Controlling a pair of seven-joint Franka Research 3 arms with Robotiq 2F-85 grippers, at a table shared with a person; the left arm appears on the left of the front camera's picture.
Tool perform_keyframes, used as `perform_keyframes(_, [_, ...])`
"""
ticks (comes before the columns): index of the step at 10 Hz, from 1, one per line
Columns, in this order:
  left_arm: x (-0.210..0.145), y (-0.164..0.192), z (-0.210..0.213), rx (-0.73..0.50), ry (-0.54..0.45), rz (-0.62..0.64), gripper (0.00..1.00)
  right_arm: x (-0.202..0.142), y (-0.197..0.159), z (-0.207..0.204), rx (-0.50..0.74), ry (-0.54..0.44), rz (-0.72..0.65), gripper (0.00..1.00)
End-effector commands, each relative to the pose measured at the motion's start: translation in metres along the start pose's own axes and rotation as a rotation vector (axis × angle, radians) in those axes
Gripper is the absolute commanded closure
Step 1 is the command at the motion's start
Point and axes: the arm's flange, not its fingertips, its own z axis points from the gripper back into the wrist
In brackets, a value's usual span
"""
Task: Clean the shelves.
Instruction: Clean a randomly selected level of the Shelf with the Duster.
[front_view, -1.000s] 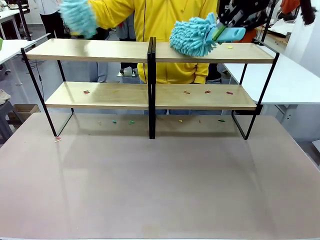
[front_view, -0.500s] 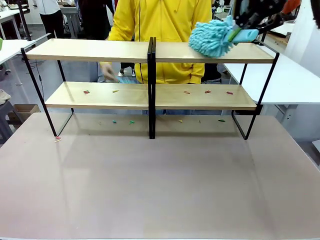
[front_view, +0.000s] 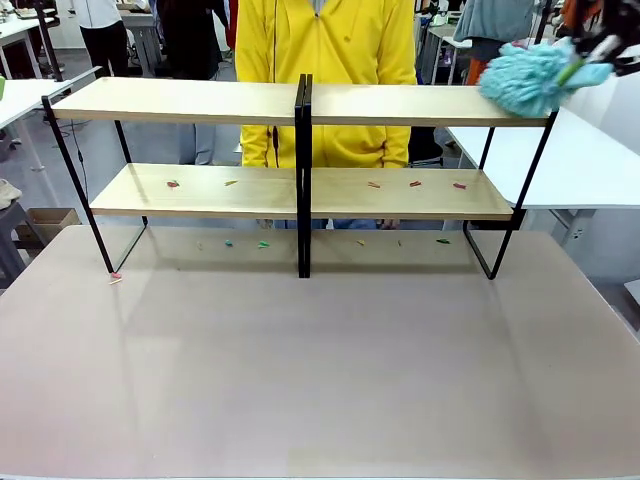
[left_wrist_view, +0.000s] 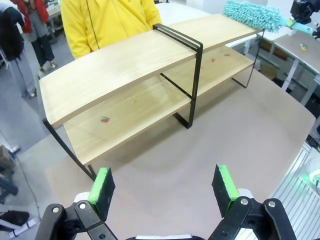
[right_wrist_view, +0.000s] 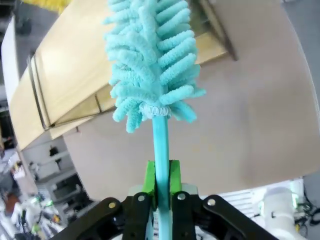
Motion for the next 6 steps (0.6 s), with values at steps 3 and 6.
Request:
perform_keyframes(3, [0.000,0.000,0.001,-0.011,-0.006,-0.008,0.00,-0.025,-0.002,0.023,0.426,0.114,0.371,0.88])
perform_keyframes(6, [0.000,0.000,0.001,-0.011,-0.006,-0.008,0.00,-0.020,-0.015,0.034,0.669,0.310,0.421,0.88])
